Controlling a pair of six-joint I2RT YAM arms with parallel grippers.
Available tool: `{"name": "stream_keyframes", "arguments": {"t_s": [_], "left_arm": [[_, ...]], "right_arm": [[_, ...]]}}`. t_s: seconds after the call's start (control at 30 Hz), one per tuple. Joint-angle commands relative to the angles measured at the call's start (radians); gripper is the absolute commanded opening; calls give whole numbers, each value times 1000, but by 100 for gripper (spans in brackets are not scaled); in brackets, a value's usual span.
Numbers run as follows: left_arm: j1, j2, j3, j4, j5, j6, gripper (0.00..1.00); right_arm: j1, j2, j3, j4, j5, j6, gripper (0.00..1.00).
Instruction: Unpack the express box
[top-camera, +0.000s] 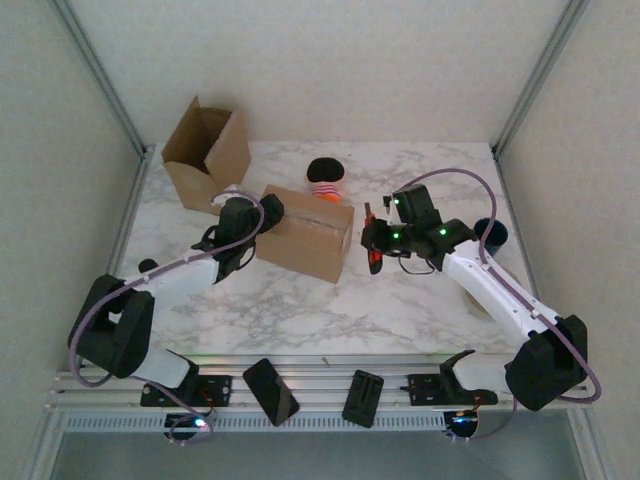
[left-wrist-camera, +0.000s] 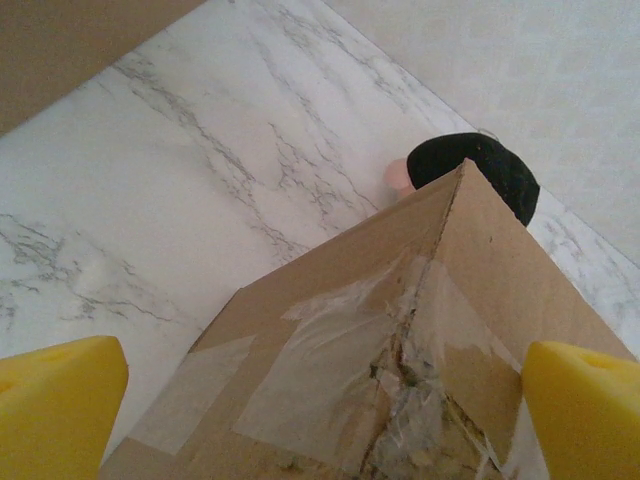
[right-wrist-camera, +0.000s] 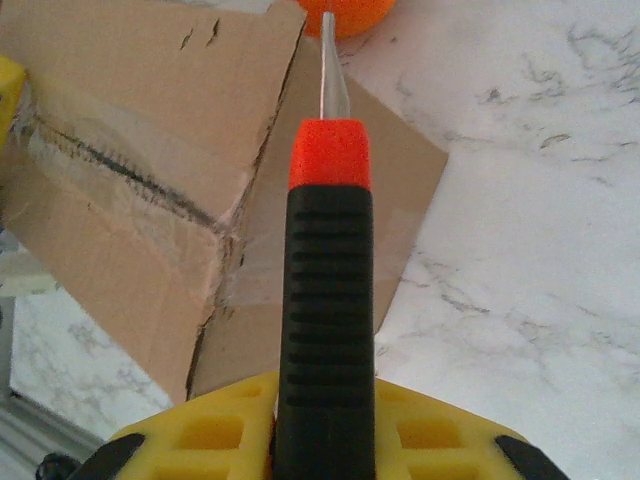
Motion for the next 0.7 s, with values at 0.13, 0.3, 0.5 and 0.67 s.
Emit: {"name": "stream_keyframes", "arguments": {"t_s": [0.13,0.3,0.5,0.67], "left_arm": [[6,31,-48,-96,-55,-5,100],[6,37,-44,-108,-58,1,100],[6,68,-52,-113,-51,3,100],[6,69,-69,-107,-45,0,100]], "right_arm": [[-13,-41,-31,73,-211,51,0],[-86,-77,-67,136,-359,92,0],[-139,-98,-106,178,-514,116,0],[-152,-95,-135,180,-570,114,0]]}}
